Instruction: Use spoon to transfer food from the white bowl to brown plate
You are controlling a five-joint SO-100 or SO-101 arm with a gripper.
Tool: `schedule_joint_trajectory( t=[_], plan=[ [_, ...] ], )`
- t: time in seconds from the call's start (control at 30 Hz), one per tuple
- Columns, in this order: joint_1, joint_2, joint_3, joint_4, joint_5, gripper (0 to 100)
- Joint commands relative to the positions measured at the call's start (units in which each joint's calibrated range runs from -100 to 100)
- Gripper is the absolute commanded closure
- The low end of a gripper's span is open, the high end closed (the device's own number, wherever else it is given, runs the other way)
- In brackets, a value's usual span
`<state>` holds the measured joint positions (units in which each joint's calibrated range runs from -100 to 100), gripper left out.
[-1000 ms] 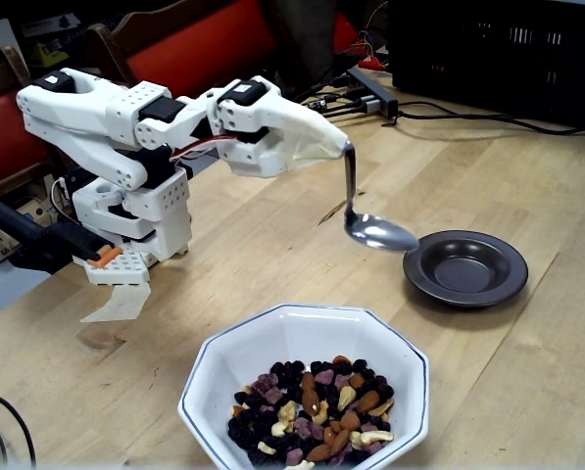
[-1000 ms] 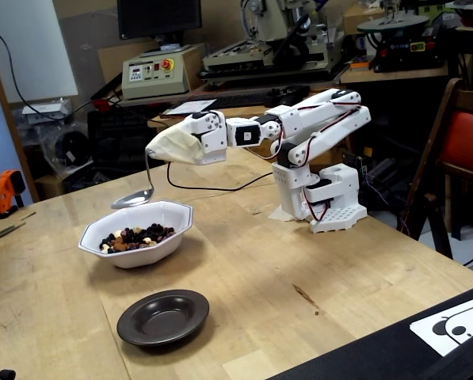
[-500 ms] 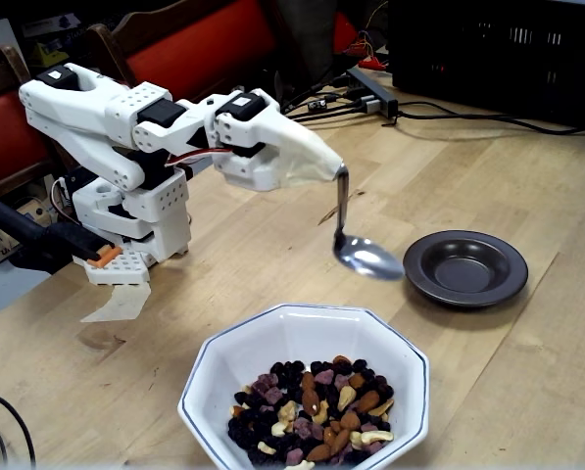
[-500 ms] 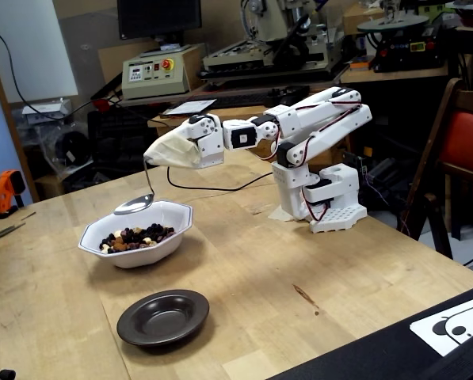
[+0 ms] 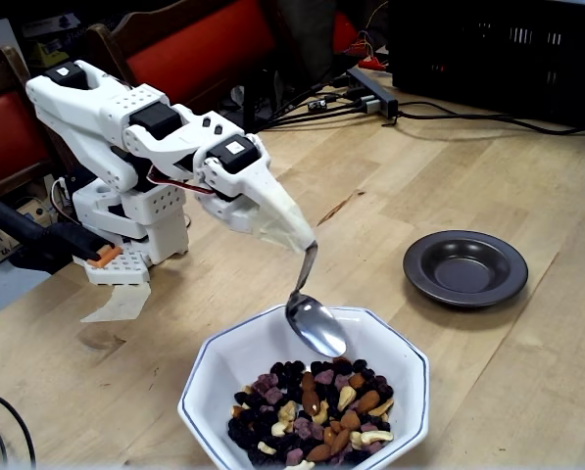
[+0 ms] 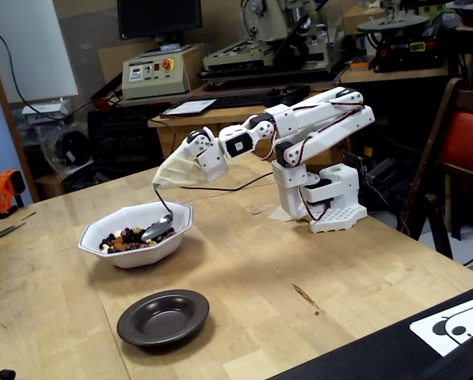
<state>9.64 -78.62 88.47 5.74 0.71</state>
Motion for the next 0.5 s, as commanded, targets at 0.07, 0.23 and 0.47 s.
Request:
schedule_joint_trajectory(
  t=[0.07, 0.23, 0.47],
  plan=[
    [1.8, -0.7, -4.9, -0.1, 0.2, 98],
    [2.2, -0.7, -7.4, -0.1, 0.2, 98],
    [2.1, -0.6, -7.8, -0.1, 0.1, 98]
  ],
)
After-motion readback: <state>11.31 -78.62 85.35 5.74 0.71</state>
